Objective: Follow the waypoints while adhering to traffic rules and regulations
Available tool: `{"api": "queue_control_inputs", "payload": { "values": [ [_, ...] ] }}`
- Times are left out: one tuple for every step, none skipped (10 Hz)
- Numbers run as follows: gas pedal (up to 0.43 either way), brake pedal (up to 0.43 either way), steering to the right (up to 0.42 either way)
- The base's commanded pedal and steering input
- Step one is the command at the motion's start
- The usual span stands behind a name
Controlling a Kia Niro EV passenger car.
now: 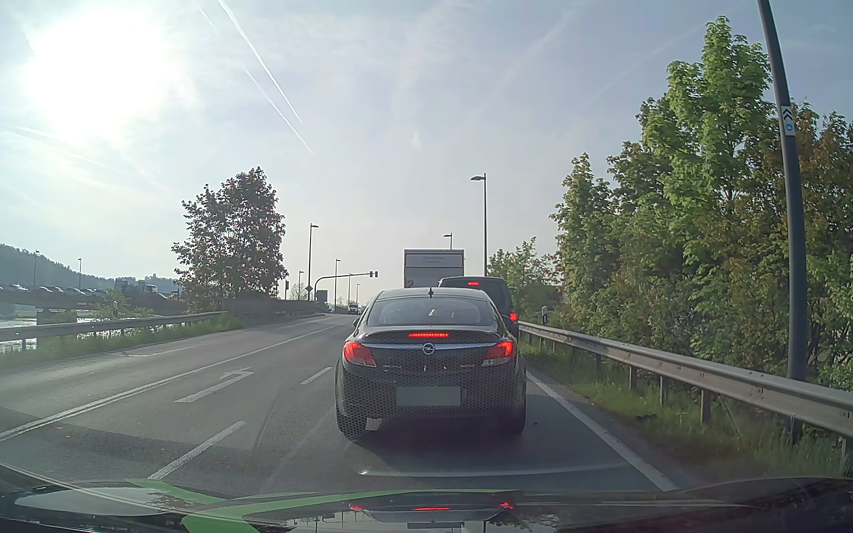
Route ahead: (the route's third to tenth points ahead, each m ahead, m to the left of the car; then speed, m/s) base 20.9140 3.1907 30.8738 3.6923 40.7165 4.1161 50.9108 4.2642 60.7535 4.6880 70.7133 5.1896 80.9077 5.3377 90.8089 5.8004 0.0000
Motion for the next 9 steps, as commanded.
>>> {"api": "queue_control_inputs", "payload": {
  "values": [
    [0.000,0.268,0.000],
    [0.000,0.268,-0.001],
    [0.000,0.268,-0.001],
    [0.000,0.268,0.000],
    [0.000,0.268,-0.001],
    [0.000,0.268,-0.001],
    [0.000,0.268,0.000],
    [0.000,0.268,-0.001],
    [0.000,0.268,-0.001]
  ]
}}
